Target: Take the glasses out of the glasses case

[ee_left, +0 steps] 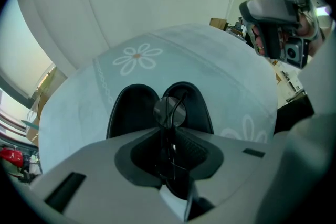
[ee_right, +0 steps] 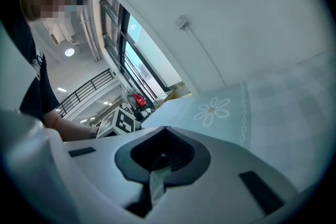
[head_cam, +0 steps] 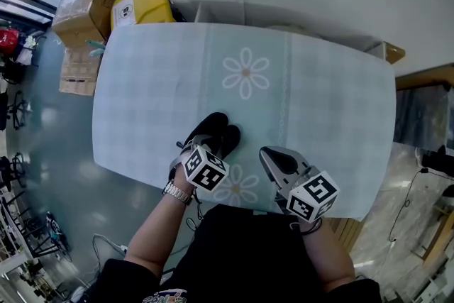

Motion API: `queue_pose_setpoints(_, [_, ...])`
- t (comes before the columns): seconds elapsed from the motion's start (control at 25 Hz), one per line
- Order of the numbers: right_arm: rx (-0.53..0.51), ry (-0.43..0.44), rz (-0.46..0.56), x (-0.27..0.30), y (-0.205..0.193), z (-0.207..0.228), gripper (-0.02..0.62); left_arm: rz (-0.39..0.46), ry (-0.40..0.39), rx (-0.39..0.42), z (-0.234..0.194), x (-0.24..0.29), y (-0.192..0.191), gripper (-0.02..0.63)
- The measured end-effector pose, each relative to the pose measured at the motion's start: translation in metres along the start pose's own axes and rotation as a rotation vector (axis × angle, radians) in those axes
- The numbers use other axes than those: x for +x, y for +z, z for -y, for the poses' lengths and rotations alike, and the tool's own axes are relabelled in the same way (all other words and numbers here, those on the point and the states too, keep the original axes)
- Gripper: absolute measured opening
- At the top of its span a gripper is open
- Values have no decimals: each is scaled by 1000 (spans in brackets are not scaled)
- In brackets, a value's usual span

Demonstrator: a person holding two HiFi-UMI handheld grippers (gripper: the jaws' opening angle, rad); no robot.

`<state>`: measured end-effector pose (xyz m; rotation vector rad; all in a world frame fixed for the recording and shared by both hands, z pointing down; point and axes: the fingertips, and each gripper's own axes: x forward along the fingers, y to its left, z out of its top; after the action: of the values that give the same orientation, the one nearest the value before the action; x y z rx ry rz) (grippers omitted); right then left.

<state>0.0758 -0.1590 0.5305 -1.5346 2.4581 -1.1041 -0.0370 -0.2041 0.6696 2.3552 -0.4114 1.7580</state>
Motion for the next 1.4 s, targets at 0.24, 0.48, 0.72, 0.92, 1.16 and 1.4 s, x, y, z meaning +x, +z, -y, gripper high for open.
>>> queue_pose_setpoints(0.24, [9,-6,2,-3,-1,3,23,-56,-7,-2,2,4,0,74])
queue_pose_setpoints(0.48, [10,-5,6,-5,0,0,23,-48,1,-5,0,2,-1,64])
queue_pose_setpoints(0.72, [-2,-3,6,-11,3,1,23,-20,49,-16,-3,-2,-3,29])
queue_pose_setpoints(0.92, [-15,13,5,-15,5,-2,23,10,87,-45,-7,-11,-2,29])
queue_pose_setpoints(1.16, [-51,51,-1,-22,11,-7,23,60,148,-94,-11,-30,5,29])
queue_pose_setpoints(1.4, [-94,97,-3,-28,17,-14,23,106,210,-155,-9,-52,3,29])
